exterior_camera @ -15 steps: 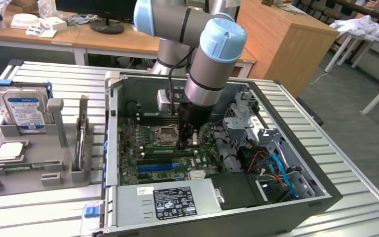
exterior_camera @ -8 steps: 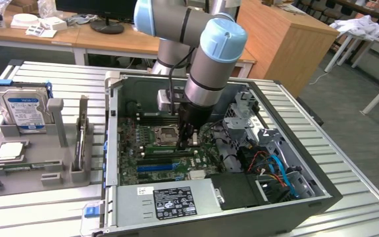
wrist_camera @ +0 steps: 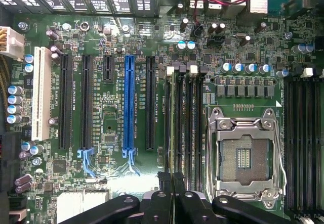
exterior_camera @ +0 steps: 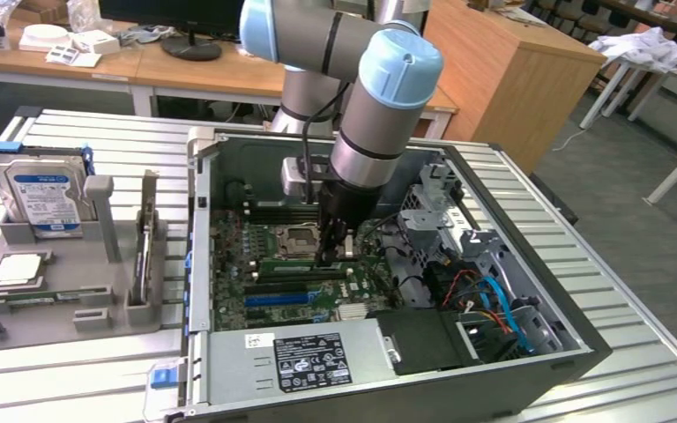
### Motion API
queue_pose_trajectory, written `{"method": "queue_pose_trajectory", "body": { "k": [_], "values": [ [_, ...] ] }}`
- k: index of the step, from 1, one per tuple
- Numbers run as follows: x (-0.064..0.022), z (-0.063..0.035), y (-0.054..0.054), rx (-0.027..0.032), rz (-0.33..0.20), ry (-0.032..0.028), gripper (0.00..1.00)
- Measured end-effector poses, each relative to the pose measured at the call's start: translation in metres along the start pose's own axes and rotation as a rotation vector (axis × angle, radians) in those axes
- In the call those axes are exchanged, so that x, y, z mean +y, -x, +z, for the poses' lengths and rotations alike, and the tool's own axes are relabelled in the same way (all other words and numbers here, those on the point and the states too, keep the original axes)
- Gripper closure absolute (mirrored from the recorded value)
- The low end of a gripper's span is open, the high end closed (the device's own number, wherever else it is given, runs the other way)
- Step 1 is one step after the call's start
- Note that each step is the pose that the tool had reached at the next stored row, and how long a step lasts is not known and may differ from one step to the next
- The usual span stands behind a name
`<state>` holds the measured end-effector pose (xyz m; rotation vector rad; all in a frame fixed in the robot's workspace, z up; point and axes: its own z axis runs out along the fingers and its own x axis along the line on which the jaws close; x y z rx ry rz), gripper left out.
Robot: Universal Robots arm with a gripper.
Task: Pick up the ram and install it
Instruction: 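Insert the ram into the slot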
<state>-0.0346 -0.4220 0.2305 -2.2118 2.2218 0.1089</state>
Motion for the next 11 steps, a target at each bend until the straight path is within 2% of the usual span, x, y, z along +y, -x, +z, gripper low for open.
{"method": "queue_pose_trajectory", "body": {
  "k": [7, 11],
  "values": [
    [0.0001, -0.0023, 0.0001, -0.0001, 0.0, -0.0002, 0.87],
    [0.0001, -0.0023, 0.0001, 0.0001, -0.002, -0.0055, 0.87]
  ]
}}
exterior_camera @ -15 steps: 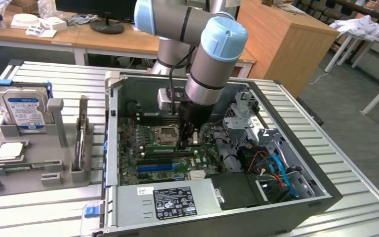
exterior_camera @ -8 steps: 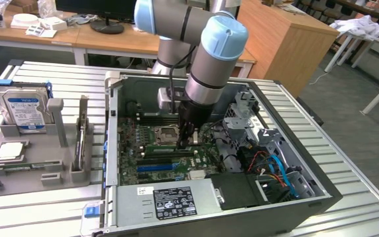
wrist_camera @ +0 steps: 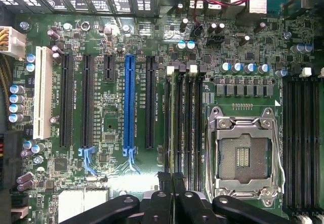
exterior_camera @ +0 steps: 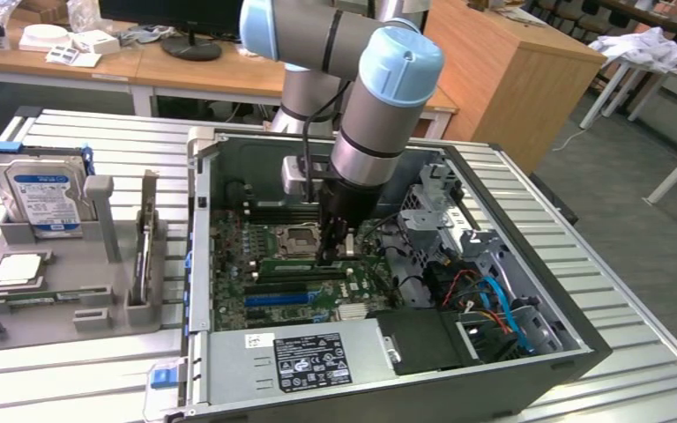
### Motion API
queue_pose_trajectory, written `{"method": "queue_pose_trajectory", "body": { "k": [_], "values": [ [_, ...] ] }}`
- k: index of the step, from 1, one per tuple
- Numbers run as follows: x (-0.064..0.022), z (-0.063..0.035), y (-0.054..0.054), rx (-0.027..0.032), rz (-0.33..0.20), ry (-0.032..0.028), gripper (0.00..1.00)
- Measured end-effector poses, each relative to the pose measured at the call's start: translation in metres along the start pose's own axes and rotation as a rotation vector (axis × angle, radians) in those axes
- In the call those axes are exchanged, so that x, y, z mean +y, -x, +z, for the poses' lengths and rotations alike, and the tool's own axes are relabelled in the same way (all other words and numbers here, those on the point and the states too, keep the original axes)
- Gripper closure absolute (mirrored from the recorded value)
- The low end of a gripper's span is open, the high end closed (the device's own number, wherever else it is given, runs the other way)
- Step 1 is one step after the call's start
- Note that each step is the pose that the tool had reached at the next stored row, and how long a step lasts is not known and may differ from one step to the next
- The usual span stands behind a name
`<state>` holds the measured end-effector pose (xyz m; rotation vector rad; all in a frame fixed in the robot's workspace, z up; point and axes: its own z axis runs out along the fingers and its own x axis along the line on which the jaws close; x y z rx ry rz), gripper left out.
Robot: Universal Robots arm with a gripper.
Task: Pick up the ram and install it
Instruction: 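Insert the ram into the slot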
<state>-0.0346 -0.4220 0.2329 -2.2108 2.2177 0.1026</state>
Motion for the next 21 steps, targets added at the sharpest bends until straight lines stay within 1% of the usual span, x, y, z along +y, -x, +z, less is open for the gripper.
{"method": "queue_pose_trajectory", "body": {
  "k": [12, 21],
  "values": [
    [0.0001, 0.0006, -0.0001, 0.0005, -0.005, -0.0061, 0.87],
    [0.0001, -0.002, 0.0001, 0.0002, -0.005, -0.0065, 0.87]
  ]
}}
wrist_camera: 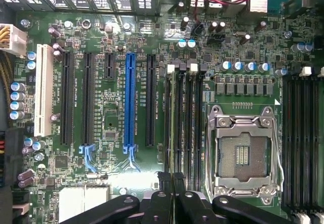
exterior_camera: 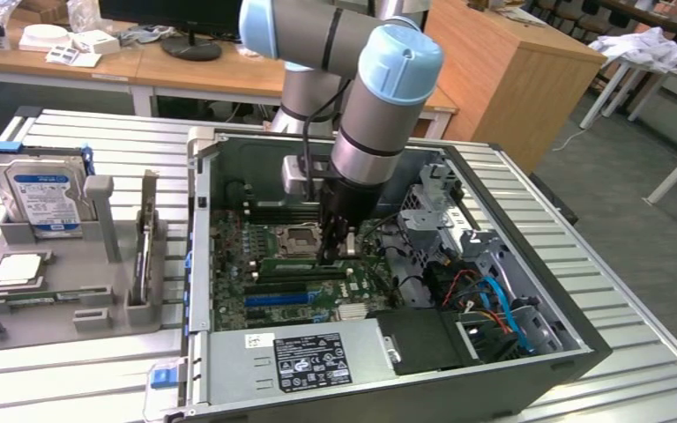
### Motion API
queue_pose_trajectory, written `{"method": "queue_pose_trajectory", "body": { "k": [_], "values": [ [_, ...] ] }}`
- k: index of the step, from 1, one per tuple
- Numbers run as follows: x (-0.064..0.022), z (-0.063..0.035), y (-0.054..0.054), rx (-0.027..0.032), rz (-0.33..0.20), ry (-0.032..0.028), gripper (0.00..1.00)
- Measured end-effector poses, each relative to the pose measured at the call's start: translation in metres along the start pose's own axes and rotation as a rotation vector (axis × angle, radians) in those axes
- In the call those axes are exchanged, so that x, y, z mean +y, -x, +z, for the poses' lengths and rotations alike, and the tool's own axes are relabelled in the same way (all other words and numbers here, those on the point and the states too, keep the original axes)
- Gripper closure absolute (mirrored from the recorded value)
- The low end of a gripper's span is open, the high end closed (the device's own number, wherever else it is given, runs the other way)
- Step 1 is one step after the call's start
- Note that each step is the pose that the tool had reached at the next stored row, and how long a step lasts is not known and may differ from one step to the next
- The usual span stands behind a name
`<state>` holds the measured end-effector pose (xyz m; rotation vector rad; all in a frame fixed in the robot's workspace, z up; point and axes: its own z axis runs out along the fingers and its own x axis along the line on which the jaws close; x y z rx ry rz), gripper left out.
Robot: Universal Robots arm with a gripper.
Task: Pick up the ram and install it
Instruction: 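Insert the ram into the slot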
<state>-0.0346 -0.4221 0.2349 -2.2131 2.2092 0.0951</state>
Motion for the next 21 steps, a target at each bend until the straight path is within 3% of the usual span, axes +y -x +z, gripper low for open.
{"method": "queue_pose_trajectory", "body": {
  "k": [6, 11, 21],
  "values": [
    [0.0003, -0.0013, 0.0001, -0.0001, 0.0, -0.0017, 0.87],
    [0.002, -0.0013, 0.0001, -0.0001, -0.001, -0.0214, 0.87],
    [0.0081, -0.0011, 0.0001, 0.0001, -0.002, -0.0459, 0.87]
  ]
}}
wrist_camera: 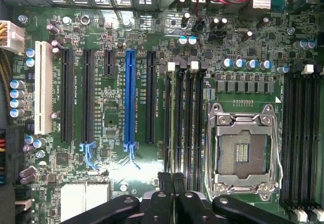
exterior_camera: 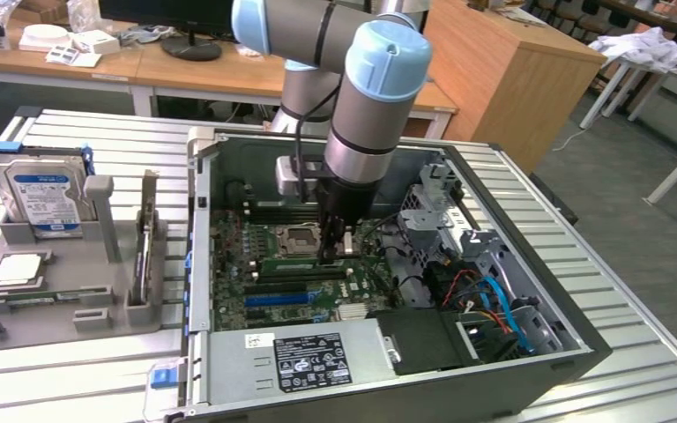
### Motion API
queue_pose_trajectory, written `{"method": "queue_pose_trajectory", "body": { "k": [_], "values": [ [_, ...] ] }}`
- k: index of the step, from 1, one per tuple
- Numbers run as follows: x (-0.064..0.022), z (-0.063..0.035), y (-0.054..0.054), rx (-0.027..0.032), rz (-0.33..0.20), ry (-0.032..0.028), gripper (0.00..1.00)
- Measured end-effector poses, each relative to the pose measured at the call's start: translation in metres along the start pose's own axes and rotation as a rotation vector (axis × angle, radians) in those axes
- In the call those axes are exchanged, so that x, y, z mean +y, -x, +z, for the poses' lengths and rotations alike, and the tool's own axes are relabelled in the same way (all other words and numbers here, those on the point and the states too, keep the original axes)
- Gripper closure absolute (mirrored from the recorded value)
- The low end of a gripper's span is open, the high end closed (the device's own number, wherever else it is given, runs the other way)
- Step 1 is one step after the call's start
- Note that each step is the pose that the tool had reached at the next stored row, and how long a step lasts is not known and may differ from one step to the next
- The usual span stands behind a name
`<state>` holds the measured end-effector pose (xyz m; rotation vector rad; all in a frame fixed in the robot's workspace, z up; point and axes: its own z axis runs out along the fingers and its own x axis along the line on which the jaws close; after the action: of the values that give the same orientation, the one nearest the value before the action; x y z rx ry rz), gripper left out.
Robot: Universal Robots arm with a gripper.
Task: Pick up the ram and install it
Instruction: 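Insert the ram into the slot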
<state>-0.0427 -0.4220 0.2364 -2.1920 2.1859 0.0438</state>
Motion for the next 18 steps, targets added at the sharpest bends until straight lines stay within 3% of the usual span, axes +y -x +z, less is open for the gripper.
{"method": "queue_pose_trajectory", "body": {
  "k": [6, 10, 13, 16, 18],
  "values": [
    [0.0, 0.0, 0.0, 0.0, 0.0, -0.0005, 0.87],
    [0.0004, 0.0001, 0.0, -0.0001, -0.001, -0.0083, 0.87],
    [0.0007, 0.0001, 0.0, 0.0, -0.001, -0.01, 0.87],
    [0.0023, -0.0001, 0.0, 0.0002, -0.001, -0.0168, 0.87],
    [0.0027, 0.0, 0.0, 0.0, -0.001, -0.0181, 0.87]
  ]
}}
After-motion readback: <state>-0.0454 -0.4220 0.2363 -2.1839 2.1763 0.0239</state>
